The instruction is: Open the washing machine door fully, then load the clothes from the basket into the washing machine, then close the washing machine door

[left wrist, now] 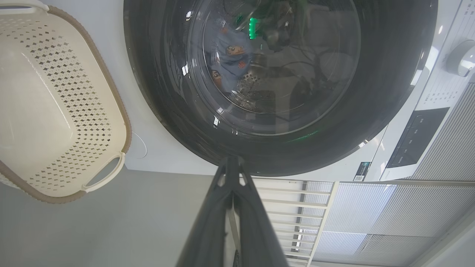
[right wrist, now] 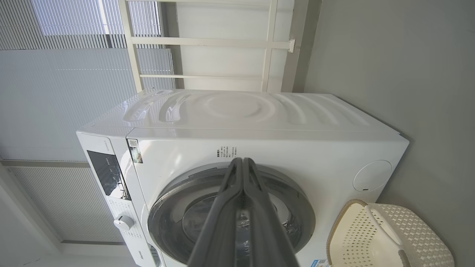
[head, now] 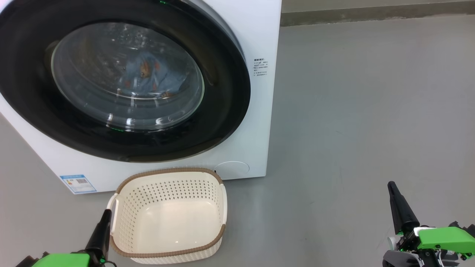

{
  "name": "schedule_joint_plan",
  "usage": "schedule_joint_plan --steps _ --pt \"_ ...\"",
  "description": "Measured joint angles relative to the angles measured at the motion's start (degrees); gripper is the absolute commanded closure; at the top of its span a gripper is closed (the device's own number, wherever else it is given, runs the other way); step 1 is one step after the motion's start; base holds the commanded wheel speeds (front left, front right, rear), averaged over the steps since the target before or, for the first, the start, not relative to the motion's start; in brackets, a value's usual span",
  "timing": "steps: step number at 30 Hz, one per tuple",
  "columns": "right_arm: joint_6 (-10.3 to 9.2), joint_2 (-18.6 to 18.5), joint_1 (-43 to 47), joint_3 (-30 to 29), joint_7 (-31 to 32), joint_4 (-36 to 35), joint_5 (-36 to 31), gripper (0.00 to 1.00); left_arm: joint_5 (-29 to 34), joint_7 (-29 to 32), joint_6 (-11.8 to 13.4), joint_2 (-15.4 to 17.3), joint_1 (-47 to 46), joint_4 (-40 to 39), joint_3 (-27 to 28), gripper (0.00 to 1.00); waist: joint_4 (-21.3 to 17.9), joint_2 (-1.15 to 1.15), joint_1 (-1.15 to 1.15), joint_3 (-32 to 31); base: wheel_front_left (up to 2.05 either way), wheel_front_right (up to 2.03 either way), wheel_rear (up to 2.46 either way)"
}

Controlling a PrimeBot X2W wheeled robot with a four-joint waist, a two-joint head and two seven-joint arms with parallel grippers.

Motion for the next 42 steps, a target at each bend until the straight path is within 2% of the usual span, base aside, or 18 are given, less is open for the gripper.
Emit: schedule_joint_plan --steps 42 --pt "0.0 0.04 0.01 -0.14 0.07 -0.01 0.0 1.0 0.0 0.0 0.0 0.0 0.0 0.0 0.0 1.0 0.0 0.0 0.0 0.0 0.0 0.0 0.0"
